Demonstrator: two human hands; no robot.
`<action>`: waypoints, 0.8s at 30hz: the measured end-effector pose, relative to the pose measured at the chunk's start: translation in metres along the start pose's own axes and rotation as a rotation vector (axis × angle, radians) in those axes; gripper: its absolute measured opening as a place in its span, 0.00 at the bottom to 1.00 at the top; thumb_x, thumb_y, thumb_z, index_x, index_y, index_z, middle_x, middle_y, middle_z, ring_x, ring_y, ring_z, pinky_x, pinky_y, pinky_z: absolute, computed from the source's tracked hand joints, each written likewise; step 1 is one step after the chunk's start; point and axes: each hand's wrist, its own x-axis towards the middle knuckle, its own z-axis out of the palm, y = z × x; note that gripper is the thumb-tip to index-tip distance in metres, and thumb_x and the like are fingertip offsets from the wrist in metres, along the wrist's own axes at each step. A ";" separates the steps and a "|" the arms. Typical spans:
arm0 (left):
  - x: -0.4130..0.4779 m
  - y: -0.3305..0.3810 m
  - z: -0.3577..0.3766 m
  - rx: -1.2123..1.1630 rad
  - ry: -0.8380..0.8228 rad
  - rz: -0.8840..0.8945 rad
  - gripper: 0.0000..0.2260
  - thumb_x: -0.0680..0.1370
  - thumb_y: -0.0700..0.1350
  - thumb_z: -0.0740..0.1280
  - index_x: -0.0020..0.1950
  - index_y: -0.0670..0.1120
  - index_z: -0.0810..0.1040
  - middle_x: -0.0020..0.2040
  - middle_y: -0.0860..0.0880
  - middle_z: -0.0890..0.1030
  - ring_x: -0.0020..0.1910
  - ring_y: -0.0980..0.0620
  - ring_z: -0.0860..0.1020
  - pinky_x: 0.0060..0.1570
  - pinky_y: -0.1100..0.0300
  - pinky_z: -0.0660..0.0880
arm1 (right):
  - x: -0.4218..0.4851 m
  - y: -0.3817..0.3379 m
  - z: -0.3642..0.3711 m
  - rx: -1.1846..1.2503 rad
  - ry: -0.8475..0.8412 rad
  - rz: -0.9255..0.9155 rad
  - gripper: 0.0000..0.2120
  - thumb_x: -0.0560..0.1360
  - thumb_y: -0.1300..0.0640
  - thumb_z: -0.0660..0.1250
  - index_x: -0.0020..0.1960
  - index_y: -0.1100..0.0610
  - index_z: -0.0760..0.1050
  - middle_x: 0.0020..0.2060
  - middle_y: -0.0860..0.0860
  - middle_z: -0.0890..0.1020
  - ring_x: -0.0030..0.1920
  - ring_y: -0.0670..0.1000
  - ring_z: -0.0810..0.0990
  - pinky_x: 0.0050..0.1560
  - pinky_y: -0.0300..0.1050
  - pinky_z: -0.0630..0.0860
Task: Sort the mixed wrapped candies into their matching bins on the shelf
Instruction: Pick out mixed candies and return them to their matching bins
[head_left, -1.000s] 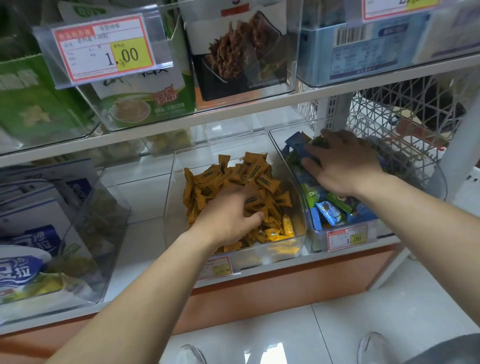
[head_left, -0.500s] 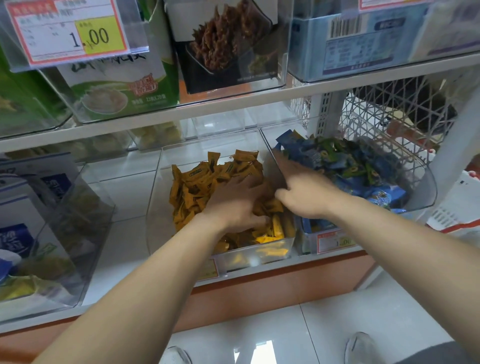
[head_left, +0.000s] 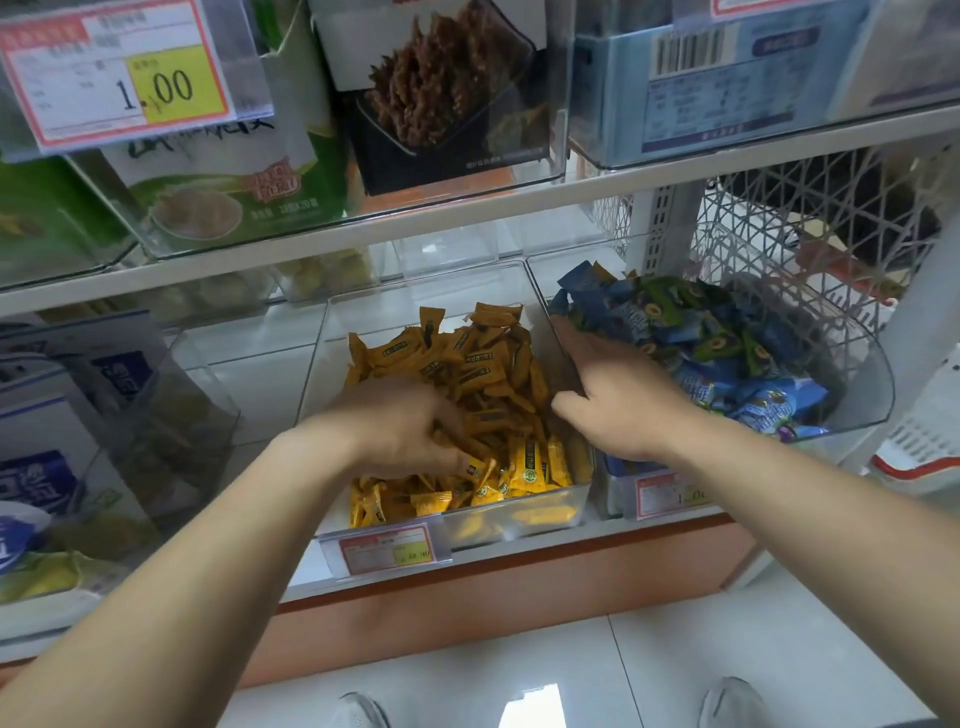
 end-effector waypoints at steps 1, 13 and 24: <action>0.004 0.007 -0.002 0.002 0.078 0.025 0.17 0.72 0.64 0.66 0.57 0.59 0.81 0.55 0.58 0.79 0.54 0.53 0.77 0.52 0.54 0.76 | 0.000 0.000 0.001 -0.006 0.008 -0.007 0.39 0.71 0.45 0.59 0.79 0.49 0.51 0.66 0.55 0.75 0.60 0.60 0.74 0.56 0.51 0.74; 0.111 0.026 0.011 0.113 0.223 0.043 0.32 0.69 0.69 0.68 0.69 0.58 0.70 0.71 0.51 0.70 0.70 0.42 0.64 0.55 0.47 0.68 | 0.004 0.002 0.003 -0.014 0.029 -0.034 0.39 0.69 0.43 0.57 0.78 0.51 0.53 0.65 0.55 0.74 0.61 0.61 0.74 0.58 0.52 0.74; 0.036 -0.008 0.005 0.014 -0.003 0.251 0.16 0.76 0.64 0.63 0.59 0.61 0.79 0.58 0.62 0.76 0.57 0.59 0.69 0.51 0.64 0.65 | 0.005 0.002 0.006 -0.048 0.019 -0.024 0.41 0.68 0.40 0.56 0.79 0.51 0.51 0.66 0.55 0.73 0.61 0.61 0.74 0.57 0.53 0.74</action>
